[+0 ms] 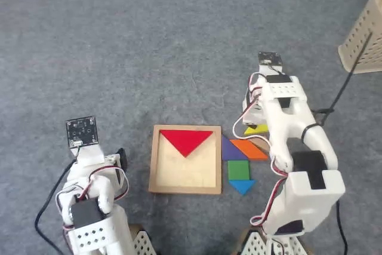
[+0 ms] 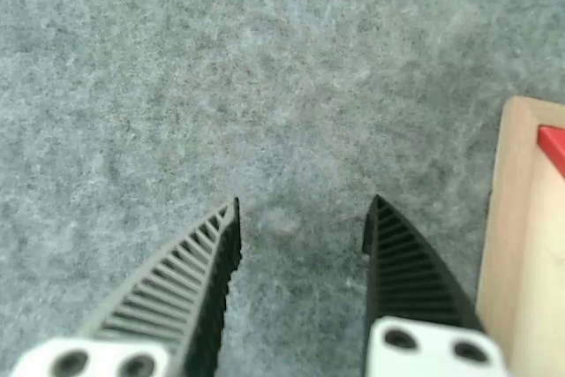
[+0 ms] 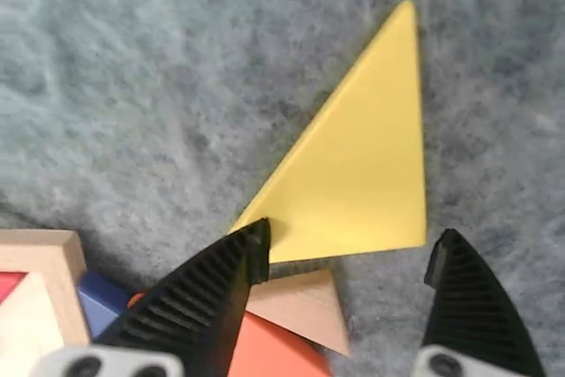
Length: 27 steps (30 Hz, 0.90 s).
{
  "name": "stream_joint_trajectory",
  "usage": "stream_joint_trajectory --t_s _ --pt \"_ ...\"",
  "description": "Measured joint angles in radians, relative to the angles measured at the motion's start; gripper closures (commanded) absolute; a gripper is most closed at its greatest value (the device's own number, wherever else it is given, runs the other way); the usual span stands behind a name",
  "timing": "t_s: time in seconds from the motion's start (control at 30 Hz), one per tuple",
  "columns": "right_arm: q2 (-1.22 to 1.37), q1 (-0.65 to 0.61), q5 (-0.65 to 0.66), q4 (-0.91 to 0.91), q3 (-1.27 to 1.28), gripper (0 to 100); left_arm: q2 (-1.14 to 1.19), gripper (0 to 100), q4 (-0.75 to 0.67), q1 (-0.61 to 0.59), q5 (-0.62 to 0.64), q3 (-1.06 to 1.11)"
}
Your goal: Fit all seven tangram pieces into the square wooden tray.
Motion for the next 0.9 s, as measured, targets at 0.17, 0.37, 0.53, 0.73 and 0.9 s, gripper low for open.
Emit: stream_joint_trajectory --t_s 0.17,0.37,0.53,0.73,0.9 --pt "0.008 -0.035 0.000 0.000 -0.011 69.5 0.000 78 0.000 0.000 0.000 0.000" --pt "0.037 -0.035 -0.041 0.000 -0.041 69.6 0.000 78 0.000 -0.002 0.000 0.000" --pt "0.038 -0.029 -0.158 0.012 -0.048 69.6 0.000 78 0.000 -0.002 0.000 0.000" --pt "0.068 -0.023 -0.247 0.109 -0.115 72.5 0.000 78 0.000 -0.002 0.000 0.000" --pt "0.072 -0.023 -0.281 0.120 -0.126 77.6 0.000 78 0.000 0.000 0.000 0.000"
